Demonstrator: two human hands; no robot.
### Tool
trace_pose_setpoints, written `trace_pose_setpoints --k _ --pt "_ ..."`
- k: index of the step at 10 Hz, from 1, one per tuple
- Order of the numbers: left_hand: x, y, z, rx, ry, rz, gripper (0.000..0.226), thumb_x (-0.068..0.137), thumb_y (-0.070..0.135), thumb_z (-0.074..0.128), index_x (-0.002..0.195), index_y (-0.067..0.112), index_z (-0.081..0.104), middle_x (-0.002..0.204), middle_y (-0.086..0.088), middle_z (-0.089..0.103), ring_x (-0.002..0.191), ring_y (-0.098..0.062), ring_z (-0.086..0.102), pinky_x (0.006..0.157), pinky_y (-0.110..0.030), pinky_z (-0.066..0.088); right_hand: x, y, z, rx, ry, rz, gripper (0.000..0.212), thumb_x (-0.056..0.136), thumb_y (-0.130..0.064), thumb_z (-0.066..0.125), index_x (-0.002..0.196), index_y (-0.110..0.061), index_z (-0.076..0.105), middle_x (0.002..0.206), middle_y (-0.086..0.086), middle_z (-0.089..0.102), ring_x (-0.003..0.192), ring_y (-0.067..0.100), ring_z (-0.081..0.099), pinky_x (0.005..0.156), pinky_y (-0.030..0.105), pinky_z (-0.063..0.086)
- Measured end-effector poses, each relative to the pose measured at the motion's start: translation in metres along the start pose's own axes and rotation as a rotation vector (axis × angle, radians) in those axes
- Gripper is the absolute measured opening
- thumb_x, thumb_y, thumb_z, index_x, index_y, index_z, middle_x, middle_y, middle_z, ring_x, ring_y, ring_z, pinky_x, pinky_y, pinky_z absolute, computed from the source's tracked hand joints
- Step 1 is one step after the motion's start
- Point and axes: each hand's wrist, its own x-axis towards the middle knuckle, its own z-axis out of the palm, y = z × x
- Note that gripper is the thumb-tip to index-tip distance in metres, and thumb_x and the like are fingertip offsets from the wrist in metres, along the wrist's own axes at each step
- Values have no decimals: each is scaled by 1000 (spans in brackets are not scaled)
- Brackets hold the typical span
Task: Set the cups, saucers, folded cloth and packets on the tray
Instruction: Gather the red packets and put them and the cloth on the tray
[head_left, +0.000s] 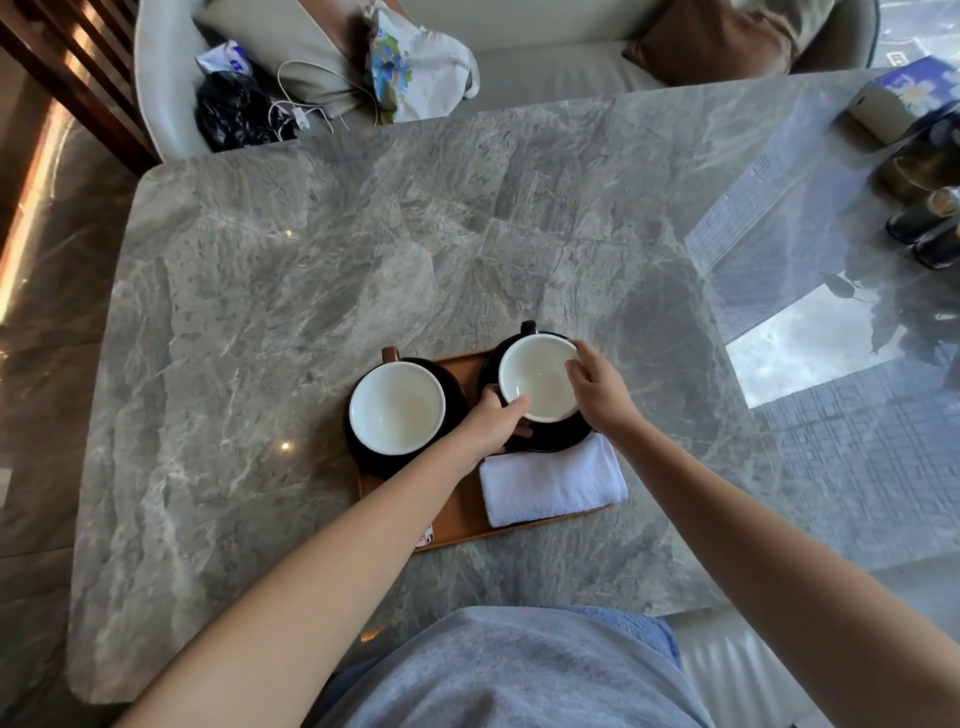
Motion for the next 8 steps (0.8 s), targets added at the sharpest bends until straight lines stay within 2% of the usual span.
trace_pose_setpoints --k 1,2,3,4,5,7,8 --pt "0 0 0 8 3 7 53 93 42 44 138 19 27 134 -2 51 112 -20 59 82 -34 44 1 0 -1 -18 -1 -11 31 96 -8 39 124 -8 54 107 14 63 91 19 52 75 27 35" --pt "-3 1 1 -14 10 15 48 93 39 46 134 19 31 131 0 53 102 -17 64 72 -30 45 -1 -3 -3 -29 -5 -16 31 96 -7 39 123 -7 54 105 16 64 89 20 53 74 28 35" --pt "-5 1 1 -27 12 27 45 94 37 46 133 18 33 123 2 55 90 -14 65 69 -27 45 -1 -2 -3 -29 -8 -23 30 96 -6 39 121 -6 55 103 16 64 89 22 54 74 29 37" --pt "-6 1 0 -32 6 16 45 94 38 47 133 19 34 124 2 55 92 -14 64 85 -34 46 0 -3 -4 -14 -13 -12 28 96 -7 40 119 -5 56 98 12 63 88 21 54 74 29 37" --pt "-11 2 -1 -69 -14 0 47 94 39 46 134 17 36 128 -1 56 98 -15 63 91 -36 45 2 -3 -4 27 -7 -1 27 96 -10 43 118 -6 57 99 8 63 91 20 55 76 28 38" --pt "-23 4 -7 -43 -40 10 50 95 43 44 135 14 36 133 -3 51 104 -16 58 95 -38 46 -6 -8 -3 -16 43 -44 36 96 -20 49 130 -9 47 127 10 58 116 24 53 88 27 37" --pt "-24 8 -13 6 -6 70 58 94 42 44 142 14 28 143 -4 42 119 -18 49 102 -38 41 -11 -28 -5 -90 108 -157 44 97 -22 48 138 -10 39 139 11 48 131 25 40 106 35 31"
